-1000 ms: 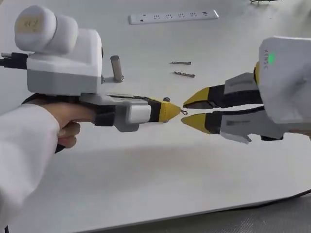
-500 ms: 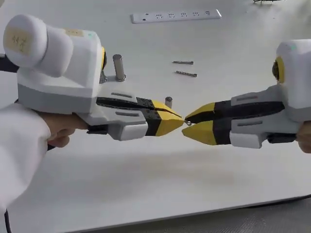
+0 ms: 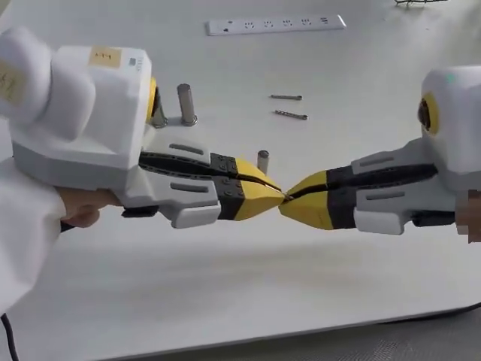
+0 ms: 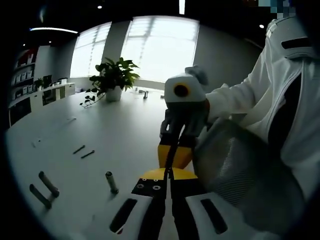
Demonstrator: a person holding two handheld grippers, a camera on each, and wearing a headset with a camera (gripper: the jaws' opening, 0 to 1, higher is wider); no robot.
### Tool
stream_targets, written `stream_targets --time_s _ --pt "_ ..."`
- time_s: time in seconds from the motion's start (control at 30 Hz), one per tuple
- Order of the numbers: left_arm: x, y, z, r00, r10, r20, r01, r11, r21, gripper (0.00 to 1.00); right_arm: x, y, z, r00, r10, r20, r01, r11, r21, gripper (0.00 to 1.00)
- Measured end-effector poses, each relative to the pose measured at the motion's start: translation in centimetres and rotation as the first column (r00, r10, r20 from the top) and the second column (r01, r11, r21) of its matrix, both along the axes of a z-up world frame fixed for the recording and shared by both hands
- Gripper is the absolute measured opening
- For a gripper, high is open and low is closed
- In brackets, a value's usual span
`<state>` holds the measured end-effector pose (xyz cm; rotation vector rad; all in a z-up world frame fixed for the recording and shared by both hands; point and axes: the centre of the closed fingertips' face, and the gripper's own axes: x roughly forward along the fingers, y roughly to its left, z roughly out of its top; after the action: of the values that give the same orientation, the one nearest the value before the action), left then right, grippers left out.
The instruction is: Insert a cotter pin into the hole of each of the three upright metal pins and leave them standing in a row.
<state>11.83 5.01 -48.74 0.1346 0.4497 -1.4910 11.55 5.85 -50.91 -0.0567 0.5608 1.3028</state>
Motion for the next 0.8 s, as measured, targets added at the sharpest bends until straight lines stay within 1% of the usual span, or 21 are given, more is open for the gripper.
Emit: stream_targets --time_s 0.07,0.13,0.2,0.23,0.27,0.3,0.4,0.47,0.57,0.6,0.63,0.73,0.8 --pt "-0.1 0.1 -0.1 1.000 -0.006 -0.001 0.006 1.000 0.004 0.00 -0.1 0.0 0.0 1.000 0.011 0.011 -0.011 1.000 -0.004 0.00" --pt "-0.3 0.0 -0.1 1.000 -0.008 0.002 0.008 1.000 0.007 0.00 -0.2 0.1 0.0 1.000 0.019 0.012 -0.019 1.000 -0.005 0.00" --pt "-0.6 -0.1 -0.3 1.000 -0.015 -0.001 0.015 1.000 0.019 0.00 -0.4 0.2 -0.1 1.000 0.019 -0.017 -0.019 1.000 -0.011 0.00" --pt "-0.7 -0.2 -0.5 1.000 -0.020 0.005 0.020 0.999 0.026 0.00 -0.4 0.2 -0.2 1.000 0.021 -0.014 -0.021 1.000 -0.015 0.00" --pt "-0.8 -0.1 -0.7 1.000 -0.023 0.000 0.023 0.999 0.032 0.00 -0.5 0.2 -0.3 1.000 0.030 -0.005 -0.030 0.999 -0.020 0.00" --pt "-0.9 -0.1 -0.9 1.000 -0.027 -0.002 0.027 0.999 0.041 0.00 -0.6 0.2 -0.3 0.999 0.037 -0.006 -0.037 0.999 -0.023 0.00" --pt "-0.9 0.0 -1.2 0.999 -0.035 0.002 0.035 0.998 0.052 0.00 -0.9 0.2 -0.5 0.998 0.060 0.013 -0.060 0.998 -0.036 0.00" --pt "-1.0 0.0 -1.4 0.999 -0.045 0.017 0.044 0.997 0.060 0.00 -1.0 0.1 -0.7 0.998 0.067 0.020 -0.066 0.997 -0.046 0.00" --pt "-0.9 0.0 -1.7 0.998 -0.054 0.031 0.051 0.996 0.071 0.00 -1.1 0.0 -0.8 0.997 0.071 0.024 -0.070 0.996 -0.054 0.00" --pt "-0.9 0.1 -1.7 0.998 -0.052 0.026 0.050 0.996 0.073 0.00 -1.1 0.0 -0.8 0.997 0.074 0.028 -0.072 0.996 -0.056 0.00" --pt "-0.9 0.1 -1.7 0.999 -0.046 0.012 0.045 0.997 0.070 0.00 -1.1 0.0 -0.8 0.997 0.075 0.029 -0.073 0.996 -0.058 0.00" --pt "-0.9 0.1 -1.7 0.998 -0.054 0.025 0.052 0.996 0.071 0.00 -1.2 -0.1 -0.7 0.997 0.078 0.030 -0.076 0.995 -0.061 0.00" --pt "-1.0 0.2 -1.8 0.998 -0.058 0.028 0.056 0.995 0.078 0.00 -1.3 0.0 -0.8 0.994 0.097 0.046 -0.093 0.993 -0.075 0.00"
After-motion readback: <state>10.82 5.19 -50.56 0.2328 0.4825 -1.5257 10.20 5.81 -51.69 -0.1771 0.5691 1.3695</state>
